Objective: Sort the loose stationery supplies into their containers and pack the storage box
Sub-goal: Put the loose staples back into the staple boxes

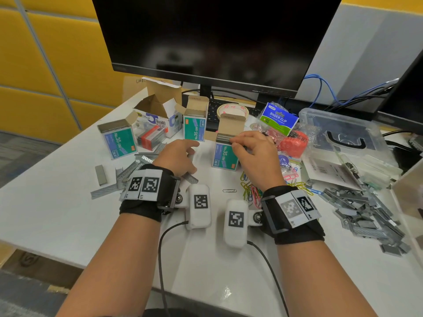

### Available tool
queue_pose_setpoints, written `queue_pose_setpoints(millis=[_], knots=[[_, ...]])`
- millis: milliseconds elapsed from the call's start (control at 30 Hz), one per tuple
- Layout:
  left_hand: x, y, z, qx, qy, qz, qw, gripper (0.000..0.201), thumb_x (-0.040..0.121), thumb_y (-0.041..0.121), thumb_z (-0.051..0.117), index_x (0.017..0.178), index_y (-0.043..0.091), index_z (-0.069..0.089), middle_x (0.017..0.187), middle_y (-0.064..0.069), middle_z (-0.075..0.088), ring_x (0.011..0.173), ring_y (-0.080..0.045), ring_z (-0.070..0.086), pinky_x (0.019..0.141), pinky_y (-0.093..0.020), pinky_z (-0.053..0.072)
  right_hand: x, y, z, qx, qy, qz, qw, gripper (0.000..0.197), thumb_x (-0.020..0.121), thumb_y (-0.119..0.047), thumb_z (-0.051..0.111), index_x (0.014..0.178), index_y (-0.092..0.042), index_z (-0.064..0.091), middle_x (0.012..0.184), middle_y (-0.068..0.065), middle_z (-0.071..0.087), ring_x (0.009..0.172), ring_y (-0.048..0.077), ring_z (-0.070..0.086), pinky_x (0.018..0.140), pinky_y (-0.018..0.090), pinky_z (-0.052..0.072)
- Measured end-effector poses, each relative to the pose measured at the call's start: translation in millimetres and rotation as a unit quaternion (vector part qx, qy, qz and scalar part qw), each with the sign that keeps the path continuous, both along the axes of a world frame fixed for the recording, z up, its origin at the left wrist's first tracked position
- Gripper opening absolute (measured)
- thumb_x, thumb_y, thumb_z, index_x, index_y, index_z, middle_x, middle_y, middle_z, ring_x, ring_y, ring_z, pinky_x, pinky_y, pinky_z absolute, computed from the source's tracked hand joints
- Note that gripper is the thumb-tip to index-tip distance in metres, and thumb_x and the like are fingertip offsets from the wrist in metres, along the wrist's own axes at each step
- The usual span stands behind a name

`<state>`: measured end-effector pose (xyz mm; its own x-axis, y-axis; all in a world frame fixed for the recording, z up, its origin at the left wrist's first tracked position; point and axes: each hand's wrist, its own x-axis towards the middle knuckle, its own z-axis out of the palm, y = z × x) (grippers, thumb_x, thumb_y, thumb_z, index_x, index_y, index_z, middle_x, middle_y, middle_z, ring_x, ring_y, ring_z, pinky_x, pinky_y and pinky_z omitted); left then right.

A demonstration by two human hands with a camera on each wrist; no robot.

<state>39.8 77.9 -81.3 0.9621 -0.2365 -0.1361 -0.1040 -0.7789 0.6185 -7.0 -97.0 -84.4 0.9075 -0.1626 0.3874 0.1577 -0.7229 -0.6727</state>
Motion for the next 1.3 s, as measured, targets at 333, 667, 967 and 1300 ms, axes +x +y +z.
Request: queue_pose_setpoints(millis=[333, 667, 967, 1300], knots=[[0.7, 1.7, -1.3, 0.011, -0.008, -0.017, 1.0, 0.071, 0.081, -0.005, 0.063, 0.142, 0.022, 0.039, 0.134, -0.002, 0.053, 0.119, -0.019, 0.049, 0.09, -0.025, 0.041, 1.1, 0.7, -1.2, 0.028, -0.037, 0.002, 0.999, 0.026, 0.092, -0.014, 0.052, 0.112, -0.018, 0.068, 0.114, 0.001, 0.057, 0.112, 0.022, 0.047, 0.096, 0.044, 0.043], [1.6, 3.4, -5.1, -0.024, -0.052, 0.03, 0.998, 0.05, 0.088, -0.001, 0.056, 0.133, 0.021, 0.05, 0.126, -0.004, 0.058, 0.11, -0.019, 0.053, 0.099, -0.032, 0.044, -2.5, 2.9, 3.2, 0.038, -0.074, -0.009, 0.996, 0.027, 0.092, -0.013, 0.053, 0.114, -0.017, 0.067, 0.107, -0.003, 0.053, 0.106, 0.021, 0.05, 0.093, 0.041, 0.044], [-0.2, 2.1, -2.7, -0.037, 0.014, 0.031, 0.999, 0.046, 0.082, 0.01, 0.069, 0.125, 0.018, 0.056, 0.1, -0.005, 0.063, 0.084, -0.017, 0.056, 0.076, -0.026, 0.045, -2.6, 2.8, 2.1, 0.039, -0.073, -0.004, 0.997, 0.026, 0.092, -0.014, 0.053, 0.115, -0.017, 0.066, 0.102, -0.007, 0.05, 0.103, 0.02, 0.051, 0.091, 0.04, 0.045], [1.7, 1.6, -4.9, -0.055, -0.079, 0.078, 0.992, 0.033, 0.096, 0.007, 0.046, 0.125, 0.015, 0.057, 0.124, -0.011, 0.058, 0.105, -0.021, 0.052, 0.093, -0.03, 0.042, -1.9, 2.3, 1.6, 0.036, -0.078, -0.001, 0.996, 0.026, 0.092, -0.014, 0.052, 0.114, -0.017, 0.066, 0.102, -0.007, 0.052, 0.101, 0.02, 0.052, 0.089, 0.04, 0.047]])
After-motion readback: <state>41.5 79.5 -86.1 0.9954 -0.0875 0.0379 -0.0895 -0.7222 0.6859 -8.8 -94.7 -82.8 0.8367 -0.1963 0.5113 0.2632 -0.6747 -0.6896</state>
